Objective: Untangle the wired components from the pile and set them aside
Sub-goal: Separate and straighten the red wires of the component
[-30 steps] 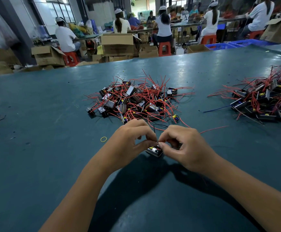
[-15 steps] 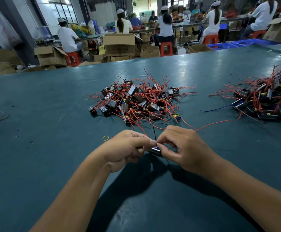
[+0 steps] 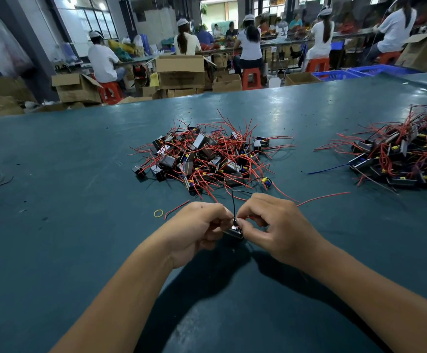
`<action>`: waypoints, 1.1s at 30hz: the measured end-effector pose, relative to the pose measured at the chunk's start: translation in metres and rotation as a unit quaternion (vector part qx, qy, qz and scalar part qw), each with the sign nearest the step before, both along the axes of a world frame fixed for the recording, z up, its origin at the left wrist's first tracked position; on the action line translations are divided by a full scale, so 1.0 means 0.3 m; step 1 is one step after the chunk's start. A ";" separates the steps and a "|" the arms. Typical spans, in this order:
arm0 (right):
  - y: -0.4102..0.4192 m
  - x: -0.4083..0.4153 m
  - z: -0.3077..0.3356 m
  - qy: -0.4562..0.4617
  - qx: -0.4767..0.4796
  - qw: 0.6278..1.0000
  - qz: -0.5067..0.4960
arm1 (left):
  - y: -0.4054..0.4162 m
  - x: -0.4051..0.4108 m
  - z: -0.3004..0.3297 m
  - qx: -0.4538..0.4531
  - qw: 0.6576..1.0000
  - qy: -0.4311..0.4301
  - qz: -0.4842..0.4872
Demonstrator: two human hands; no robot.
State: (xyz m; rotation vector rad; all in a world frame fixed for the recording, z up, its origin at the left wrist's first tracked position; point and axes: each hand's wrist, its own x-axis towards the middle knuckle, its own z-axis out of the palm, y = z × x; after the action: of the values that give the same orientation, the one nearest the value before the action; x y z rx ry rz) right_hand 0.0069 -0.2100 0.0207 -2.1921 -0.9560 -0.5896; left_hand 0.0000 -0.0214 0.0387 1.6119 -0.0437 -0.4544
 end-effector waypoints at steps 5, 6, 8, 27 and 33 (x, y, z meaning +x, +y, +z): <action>-0.006 0.012 -0.008 0.043 0.072 0.996 -0.038 | -0.025 0.007 -0.011 -0.016 0.997 -0.054 0.047; -0.011 0.015 -0.007 0.068 0.097 0.992 -0.047 | -0.025 0.007 -0.011 -0.001 0.995 -0.090 0.050; -0.014 0.022 -0.006 0.109 0.130 0.984 -0.057 | -0.026 0.004 -0.016 0.031 0.988 -0.149 0.029; -0.055 0.044 0.026 0.128 0.140 0.982 -0.020 | 0.017 0.032 -0.040 0.151 0.955 -0.250 -0.051; -0.077 0.065 0.016 0.167 0.085 0.979 -0.082 | -0.012 0.029 -0.051 0.219 0.925 -0.310 -0.019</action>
State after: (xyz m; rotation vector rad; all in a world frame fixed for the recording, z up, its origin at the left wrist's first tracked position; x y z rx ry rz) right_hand 0.0265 -0.2332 0.0256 -2.1383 -0.5328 -0.3452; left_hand 0.0088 -0.0251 0.0233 2.1475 -0.4799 0.0447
